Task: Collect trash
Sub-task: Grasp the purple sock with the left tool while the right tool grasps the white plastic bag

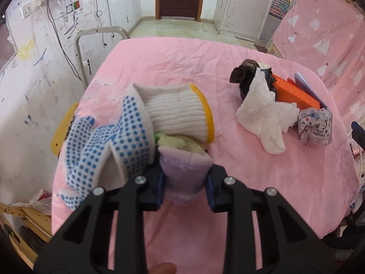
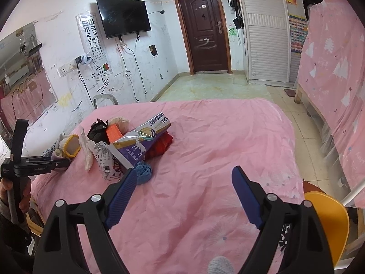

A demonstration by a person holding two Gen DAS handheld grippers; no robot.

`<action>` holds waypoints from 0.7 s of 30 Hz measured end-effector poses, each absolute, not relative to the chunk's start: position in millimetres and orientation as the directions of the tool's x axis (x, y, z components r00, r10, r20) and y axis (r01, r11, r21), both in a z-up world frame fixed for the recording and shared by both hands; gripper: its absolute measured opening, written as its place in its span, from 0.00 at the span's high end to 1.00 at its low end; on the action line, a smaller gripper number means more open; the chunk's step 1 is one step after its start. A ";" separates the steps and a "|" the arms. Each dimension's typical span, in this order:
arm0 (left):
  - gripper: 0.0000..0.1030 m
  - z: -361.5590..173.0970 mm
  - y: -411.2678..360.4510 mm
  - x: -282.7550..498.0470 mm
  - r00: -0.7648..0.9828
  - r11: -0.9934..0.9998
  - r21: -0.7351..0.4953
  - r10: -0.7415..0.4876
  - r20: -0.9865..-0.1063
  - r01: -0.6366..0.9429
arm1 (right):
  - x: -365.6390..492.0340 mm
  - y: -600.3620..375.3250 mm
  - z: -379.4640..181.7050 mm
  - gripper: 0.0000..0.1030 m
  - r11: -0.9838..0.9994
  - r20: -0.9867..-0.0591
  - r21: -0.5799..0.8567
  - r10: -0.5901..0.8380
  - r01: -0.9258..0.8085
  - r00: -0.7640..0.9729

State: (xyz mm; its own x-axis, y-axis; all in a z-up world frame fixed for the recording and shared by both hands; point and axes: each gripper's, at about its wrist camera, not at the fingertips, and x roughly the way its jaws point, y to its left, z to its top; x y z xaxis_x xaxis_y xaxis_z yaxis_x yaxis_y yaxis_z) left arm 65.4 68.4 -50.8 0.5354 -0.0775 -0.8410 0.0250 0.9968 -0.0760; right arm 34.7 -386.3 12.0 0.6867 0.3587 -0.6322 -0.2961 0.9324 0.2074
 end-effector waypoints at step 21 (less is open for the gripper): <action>0.78 41.0 6.3 -3.9 0.727 0.964 -0.128 -0.259 -0.636 0.232 | 20.5 -356.2 27.5 0.25 0.906 -0.608 0.186 0.410 -0.379 0.680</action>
State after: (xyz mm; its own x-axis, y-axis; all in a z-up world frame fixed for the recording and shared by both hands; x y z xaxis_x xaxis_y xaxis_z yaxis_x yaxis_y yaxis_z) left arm -3.9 6.3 41.0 0.7271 -0.2591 -0.6357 0.2320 0.9643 -0.1276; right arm 20.5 -356.2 27.5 0.6802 0.4098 -0.6079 -0.3795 0.9063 0.1863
